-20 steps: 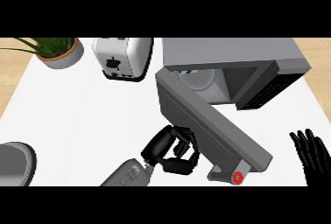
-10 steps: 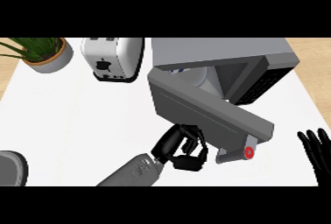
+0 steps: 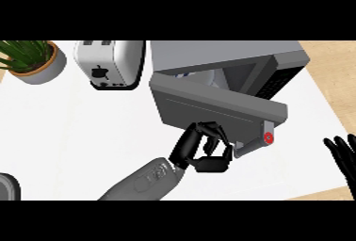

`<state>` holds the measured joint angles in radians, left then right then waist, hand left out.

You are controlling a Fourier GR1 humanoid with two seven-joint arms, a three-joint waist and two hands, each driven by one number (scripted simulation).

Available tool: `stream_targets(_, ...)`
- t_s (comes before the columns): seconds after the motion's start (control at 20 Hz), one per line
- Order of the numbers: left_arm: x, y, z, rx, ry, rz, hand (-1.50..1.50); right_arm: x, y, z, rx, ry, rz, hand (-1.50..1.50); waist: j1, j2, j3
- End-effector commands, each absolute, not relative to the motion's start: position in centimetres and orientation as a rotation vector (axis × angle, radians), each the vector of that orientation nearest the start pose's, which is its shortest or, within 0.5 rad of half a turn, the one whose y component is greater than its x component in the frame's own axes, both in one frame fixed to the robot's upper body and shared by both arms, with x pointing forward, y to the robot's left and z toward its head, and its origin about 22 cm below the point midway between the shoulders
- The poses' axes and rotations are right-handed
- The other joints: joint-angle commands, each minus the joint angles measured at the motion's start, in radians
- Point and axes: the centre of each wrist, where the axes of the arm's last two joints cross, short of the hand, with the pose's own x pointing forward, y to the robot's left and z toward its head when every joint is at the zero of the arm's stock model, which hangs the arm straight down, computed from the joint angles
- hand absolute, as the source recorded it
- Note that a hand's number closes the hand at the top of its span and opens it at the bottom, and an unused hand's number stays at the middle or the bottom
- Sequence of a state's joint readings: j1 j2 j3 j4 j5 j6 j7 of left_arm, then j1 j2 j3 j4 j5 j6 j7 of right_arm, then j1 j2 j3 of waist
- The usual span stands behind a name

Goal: Pick up the milk, place it into the microwave and close the microwave

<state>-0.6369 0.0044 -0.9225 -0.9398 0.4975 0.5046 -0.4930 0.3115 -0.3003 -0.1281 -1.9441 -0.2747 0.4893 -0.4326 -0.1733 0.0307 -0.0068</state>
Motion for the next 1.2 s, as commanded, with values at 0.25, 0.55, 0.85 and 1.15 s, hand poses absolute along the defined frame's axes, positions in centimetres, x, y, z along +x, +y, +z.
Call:
stream_targets(0.25,30.5,0.7,0.7,-0.176,-1.847,-0.280,-1.50,17.1,-33.5,9.1,0.271,-2.111,0.404,-1.50,-0.054,0.011,0.001)
stream_targets(0.55,32.0,0.7,1.4,-0.101,-1.797,-0.216,-1.50,18.3,-35.6,13.7,0.004,-2.218,0.569,-1.50,-0.089,0.022,0.000)
stream_targets(0.85,32.8,0.7,2.7,-0.083,-1.814,-0.071,-1.50,19.0,-36.1,16.7,-0.176,-2.262,0.720,1.50,-0.081,0.036,-0.002)
stream_targets(1.15,33.2,0.6,3.0,-0.079,-1.797,-0.032,-1.50,19.8,-36.7,17.5,-0.231,-2.266,0.734,1.50,-0.085,0.049,0.002)
